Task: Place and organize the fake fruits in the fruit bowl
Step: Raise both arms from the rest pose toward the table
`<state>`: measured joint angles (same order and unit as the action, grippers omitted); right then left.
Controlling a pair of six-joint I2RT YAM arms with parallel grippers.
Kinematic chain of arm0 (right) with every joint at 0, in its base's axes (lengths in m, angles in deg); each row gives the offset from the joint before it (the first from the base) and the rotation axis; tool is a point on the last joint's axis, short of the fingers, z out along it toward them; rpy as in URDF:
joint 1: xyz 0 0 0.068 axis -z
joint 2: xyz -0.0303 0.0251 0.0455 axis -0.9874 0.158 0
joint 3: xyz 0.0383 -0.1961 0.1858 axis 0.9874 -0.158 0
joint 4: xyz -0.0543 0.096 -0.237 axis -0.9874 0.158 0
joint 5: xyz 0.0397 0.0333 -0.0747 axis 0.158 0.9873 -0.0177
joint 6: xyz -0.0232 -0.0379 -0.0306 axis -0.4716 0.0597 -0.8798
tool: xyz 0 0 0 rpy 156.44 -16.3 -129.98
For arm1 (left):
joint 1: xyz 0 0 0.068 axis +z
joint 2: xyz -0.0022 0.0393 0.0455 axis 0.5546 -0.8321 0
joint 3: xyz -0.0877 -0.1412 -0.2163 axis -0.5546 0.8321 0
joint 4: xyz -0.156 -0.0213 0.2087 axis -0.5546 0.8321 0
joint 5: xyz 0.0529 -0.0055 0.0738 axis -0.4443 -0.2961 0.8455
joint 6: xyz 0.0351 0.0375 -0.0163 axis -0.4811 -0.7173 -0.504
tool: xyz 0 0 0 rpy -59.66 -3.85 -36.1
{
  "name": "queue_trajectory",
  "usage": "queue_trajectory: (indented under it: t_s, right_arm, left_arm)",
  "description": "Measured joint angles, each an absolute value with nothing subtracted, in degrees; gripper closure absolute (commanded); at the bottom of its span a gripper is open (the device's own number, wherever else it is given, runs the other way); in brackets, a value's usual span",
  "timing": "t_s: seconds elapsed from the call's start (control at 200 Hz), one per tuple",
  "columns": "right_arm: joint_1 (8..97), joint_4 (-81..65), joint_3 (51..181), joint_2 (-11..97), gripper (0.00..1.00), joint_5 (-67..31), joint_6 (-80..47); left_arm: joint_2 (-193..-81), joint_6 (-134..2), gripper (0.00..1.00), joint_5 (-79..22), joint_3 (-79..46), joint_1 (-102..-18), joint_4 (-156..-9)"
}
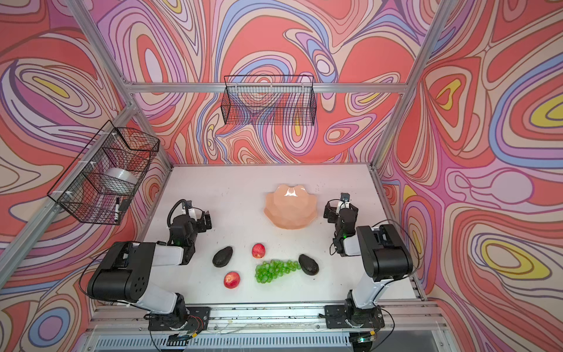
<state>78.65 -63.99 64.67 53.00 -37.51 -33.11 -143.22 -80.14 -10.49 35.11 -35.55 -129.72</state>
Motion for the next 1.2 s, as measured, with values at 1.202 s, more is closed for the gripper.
queue_trajectory:
  t_s: [1.202]
  right_arm:
    - [79.04,-62.92,65.13,53.0,0.02,-36.47,-32.93]
  left_arm:
    - [-143.22,-80.12,0.01,-11.76,35.09,-35.14,-129.72]
